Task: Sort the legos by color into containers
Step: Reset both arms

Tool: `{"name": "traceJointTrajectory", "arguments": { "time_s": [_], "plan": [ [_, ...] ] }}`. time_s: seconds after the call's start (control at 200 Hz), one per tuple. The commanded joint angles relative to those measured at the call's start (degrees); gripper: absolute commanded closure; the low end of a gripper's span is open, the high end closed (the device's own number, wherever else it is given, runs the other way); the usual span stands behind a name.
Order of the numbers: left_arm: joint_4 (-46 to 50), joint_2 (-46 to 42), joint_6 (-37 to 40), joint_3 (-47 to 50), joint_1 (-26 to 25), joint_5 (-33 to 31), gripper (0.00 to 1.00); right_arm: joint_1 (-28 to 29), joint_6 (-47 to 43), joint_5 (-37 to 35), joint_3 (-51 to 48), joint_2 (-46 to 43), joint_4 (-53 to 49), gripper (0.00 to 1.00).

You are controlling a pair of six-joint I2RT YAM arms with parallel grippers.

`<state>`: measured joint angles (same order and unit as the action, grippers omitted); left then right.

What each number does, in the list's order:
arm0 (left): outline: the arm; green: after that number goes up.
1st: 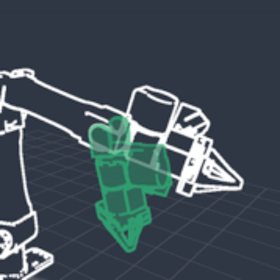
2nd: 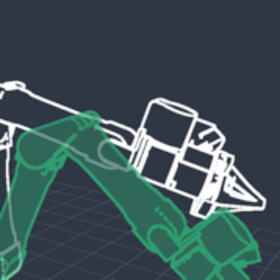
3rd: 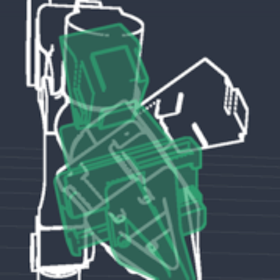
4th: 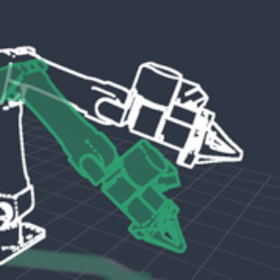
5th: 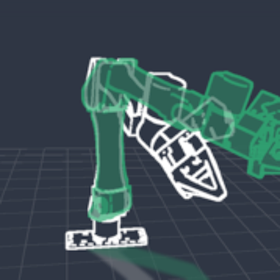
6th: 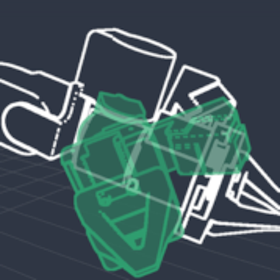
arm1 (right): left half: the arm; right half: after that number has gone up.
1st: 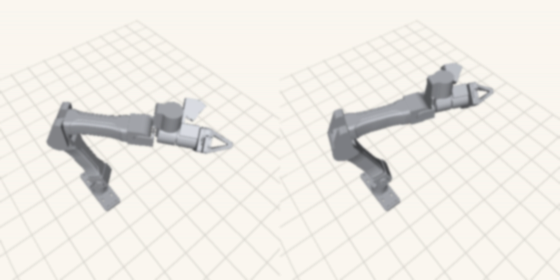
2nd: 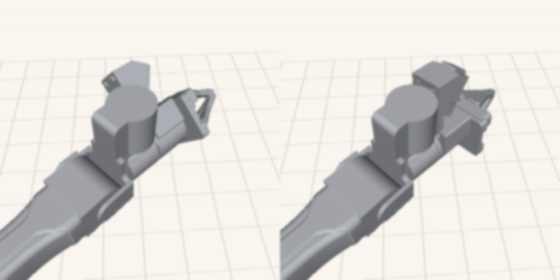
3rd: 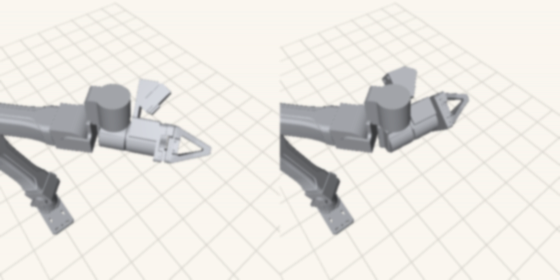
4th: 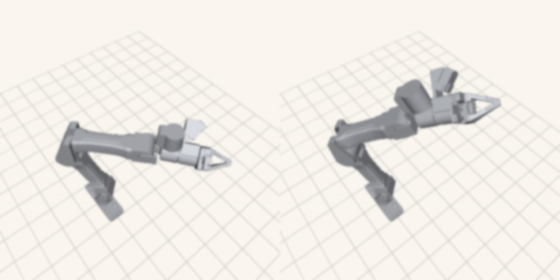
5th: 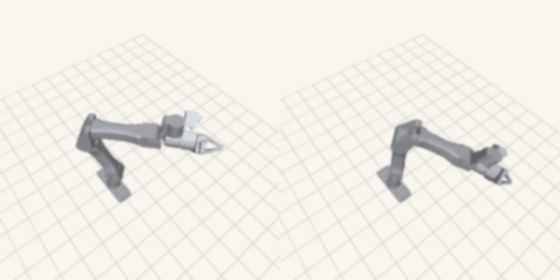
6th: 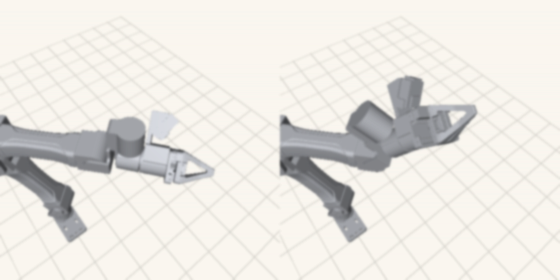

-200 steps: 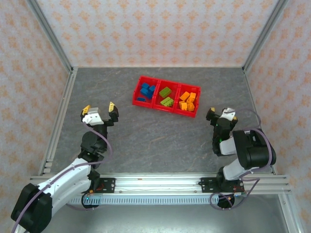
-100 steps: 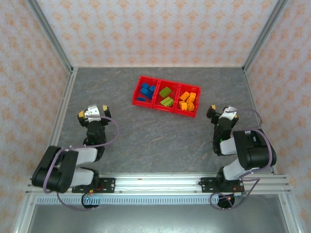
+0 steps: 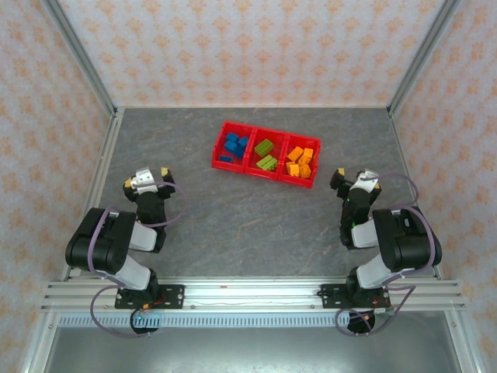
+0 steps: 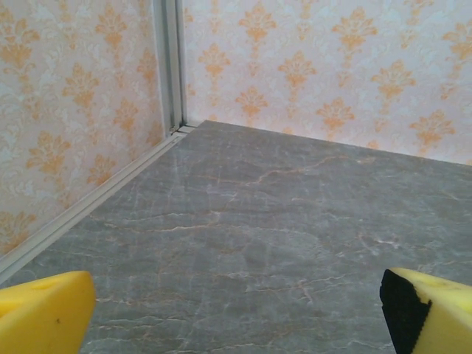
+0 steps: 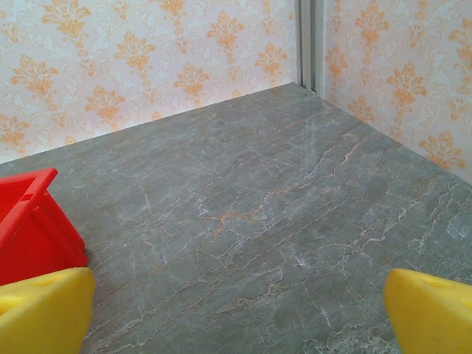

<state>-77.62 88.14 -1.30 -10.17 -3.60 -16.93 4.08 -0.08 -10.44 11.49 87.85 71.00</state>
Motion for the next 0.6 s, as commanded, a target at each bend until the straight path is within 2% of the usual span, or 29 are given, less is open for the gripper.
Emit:
{"name": "traceJointTrajectory", "arguments": {
  "time_s": [0.0,0.596],
  "plan": [
    [-7.3,0.9,1.3,1.3,-1.6,-3.0,0.00,-0.1,-0.4,0.0,0.6,-0.7,2.0,0.00],
    [-5.9,0.7,1.3,0.8,-1.5,-2.2,0.00,-0.1,-0.4,0.0,0.7,-0.7,2.0,0.00]
  ]
}}
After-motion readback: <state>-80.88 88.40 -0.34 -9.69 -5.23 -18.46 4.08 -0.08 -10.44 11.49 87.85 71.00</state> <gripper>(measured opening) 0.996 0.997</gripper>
